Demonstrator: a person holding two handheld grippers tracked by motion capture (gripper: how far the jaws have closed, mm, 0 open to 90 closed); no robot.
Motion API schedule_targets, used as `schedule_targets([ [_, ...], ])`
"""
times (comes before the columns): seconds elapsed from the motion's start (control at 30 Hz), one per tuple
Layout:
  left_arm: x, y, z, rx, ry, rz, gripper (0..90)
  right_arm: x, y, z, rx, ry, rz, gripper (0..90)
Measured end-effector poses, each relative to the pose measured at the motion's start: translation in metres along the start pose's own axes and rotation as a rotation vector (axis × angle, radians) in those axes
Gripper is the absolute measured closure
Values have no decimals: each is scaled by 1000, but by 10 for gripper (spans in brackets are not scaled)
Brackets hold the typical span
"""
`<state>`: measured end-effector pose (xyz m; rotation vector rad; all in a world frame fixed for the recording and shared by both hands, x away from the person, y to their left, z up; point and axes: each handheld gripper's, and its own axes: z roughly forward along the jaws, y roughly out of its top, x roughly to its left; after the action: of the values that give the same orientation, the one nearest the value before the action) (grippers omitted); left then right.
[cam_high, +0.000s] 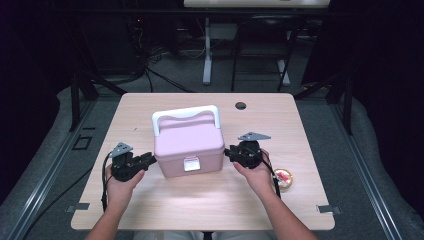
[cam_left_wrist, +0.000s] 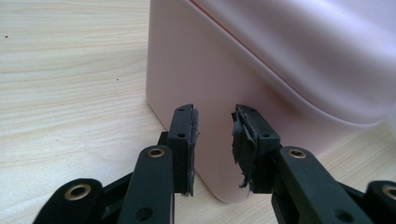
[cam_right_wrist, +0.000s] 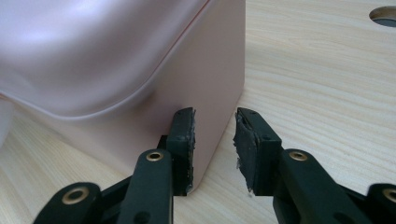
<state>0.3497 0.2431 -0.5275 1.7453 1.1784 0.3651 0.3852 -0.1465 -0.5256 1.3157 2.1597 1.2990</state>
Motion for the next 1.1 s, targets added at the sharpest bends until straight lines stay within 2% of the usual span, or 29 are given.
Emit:
schedule_targets([
  [0.1, -1, 0, 0, -2, -5, -3, 713, 1, 0, 0, 1, 11, -3, 738],
  [0.27, 0, 1, 0, 8, -33, -10, 769, 7, 0, 0, 0, 28, -22, 898],
  [0.33, -1, 1, 1, 2, -37, -9, 801, 10, 0, -1, -1, 13, -32, 900],
  [0.53, -7, 2, 1, 13, -36, 25, 896, 12, -3, -5, 6, 25, -17, 900],
  [0.6, -8, 3, 1, 15, -32, 26, 900, 12, -3, -6, 8, 23, -23, 900],
  [0.77, -12, 2, 1, 24, -43, 41, 900, 12, -7, -12, 11, 26, 2, 900],
  [1.1, -30, 1, 1, 54, -65, 98, 900, 10, -19, -32, 11, 1, 13, 900],
])
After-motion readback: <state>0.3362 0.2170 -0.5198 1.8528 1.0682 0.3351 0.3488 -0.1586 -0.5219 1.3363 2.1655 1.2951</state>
